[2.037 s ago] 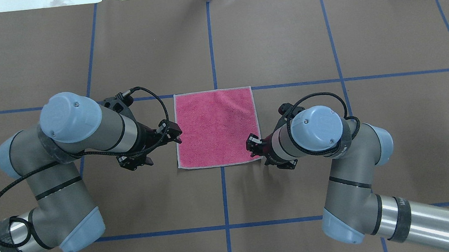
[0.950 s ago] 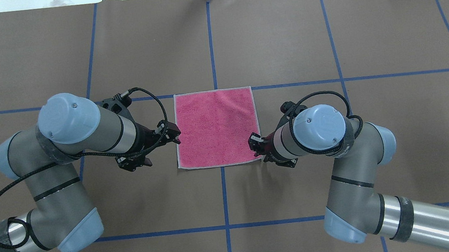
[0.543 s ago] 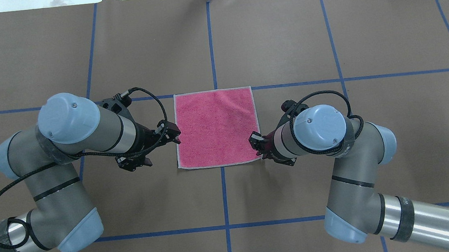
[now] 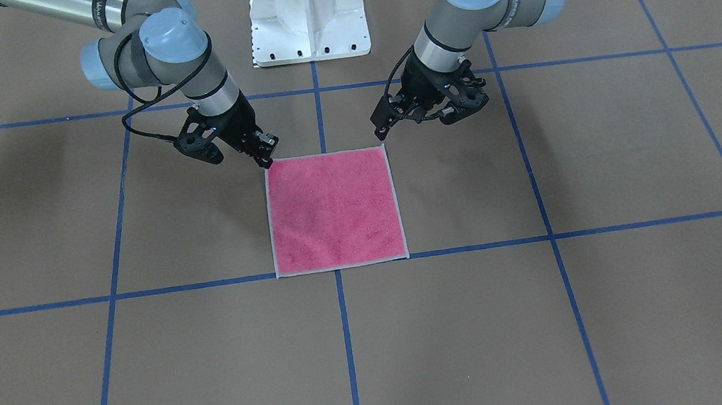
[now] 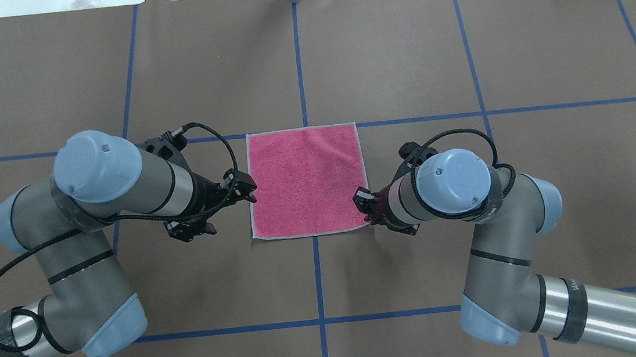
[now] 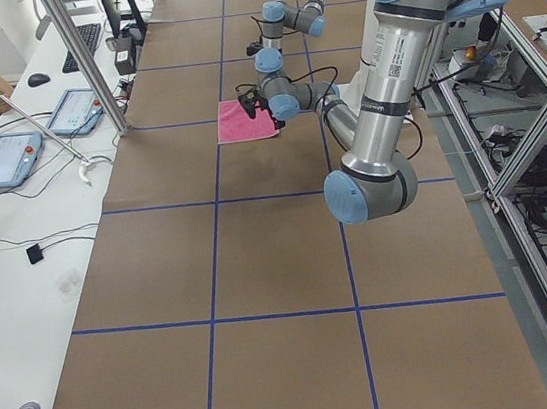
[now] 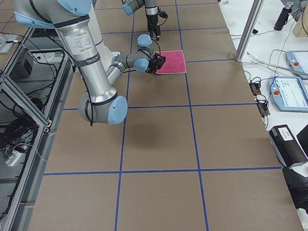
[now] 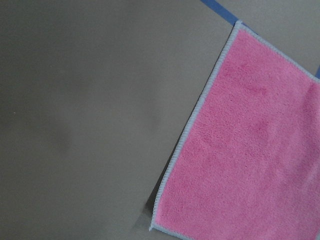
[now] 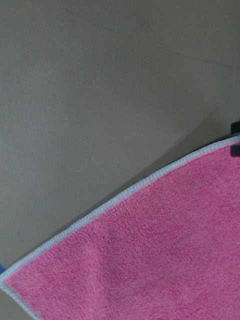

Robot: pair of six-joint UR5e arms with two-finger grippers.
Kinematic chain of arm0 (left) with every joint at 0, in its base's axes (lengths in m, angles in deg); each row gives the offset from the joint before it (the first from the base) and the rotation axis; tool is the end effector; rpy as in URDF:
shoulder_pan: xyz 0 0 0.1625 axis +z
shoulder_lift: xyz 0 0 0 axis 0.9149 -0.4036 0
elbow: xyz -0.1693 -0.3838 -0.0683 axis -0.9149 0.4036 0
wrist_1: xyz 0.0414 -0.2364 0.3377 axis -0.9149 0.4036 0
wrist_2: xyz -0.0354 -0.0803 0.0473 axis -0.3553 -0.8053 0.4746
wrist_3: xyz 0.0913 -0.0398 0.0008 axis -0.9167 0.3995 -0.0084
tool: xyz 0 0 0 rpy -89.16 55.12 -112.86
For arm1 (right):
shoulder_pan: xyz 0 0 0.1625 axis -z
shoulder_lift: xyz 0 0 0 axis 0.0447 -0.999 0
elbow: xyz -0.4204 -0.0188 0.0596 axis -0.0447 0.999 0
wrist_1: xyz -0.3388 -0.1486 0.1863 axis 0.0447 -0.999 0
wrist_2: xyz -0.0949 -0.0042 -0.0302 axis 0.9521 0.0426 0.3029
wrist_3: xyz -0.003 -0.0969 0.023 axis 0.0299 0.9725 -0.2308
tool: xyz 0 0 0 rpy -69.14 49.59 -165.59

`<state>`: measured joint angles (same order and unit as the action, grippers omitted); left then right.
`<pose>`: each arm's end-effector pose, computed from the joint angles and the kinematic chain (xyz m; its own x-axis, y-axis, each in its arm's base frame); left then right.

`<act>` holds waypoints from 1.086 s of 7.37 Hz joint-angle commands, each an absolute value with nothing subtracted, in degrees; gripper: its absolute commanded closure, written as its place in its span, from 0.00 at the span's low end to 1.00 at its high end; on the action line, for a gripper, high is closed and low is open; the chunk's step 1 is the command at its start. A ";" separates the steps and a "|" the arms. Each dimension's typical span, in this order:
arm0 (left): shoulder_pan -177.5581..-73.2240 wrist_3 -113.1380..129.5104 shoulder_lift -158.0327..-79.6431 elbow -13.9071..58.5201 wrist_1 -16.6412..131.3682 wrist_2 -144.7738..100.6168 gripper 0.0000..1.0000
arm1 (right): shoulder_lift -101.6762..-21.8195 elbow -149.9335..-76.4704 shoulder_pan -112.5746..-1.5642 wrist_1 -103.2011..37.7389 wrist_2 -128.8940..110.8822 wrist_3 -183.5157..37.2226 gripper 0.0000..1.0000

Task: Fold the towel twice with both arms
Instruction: 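Lower both grippers onto the towel's near corners and close them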

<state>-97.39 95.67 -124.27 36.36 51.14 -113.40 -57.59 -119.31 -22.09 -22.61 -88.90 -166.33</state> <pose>0.4722 -0.3965 0.2546 0.3767 -0.4559 -0.8064 0.2752 0.8863 -0.3726 -0.5342 -0.3673 0.3040 0.3896 0.5401 0.7460 -0.3909 0.8304 -0.3970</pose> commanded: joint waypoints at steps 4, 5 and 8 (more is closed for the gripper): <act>-97.40 95.85 -124.03 36.28 51.12 -113.31 0.01 | -57.59 -119.96 -22.14 -22.61 -88.90 -166.33 1.00; -97.31 96.89 -123.85 36.02 51.12 -112.53 0.01 | -58.03 -120.66 -22.22 -22.61 -88.90 -166.33 1.00; -92.93 98.22 -124.55 33.14 51.12 -105.24 0.10 | -59.35 -122.51 -22.40 -22.78 -89.08 -166.25 1.00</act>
<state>-94.98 97.94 -124.01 34.93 51.12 -107.94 -58.91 -121.97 -22.34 -22.70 -89.04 -166.26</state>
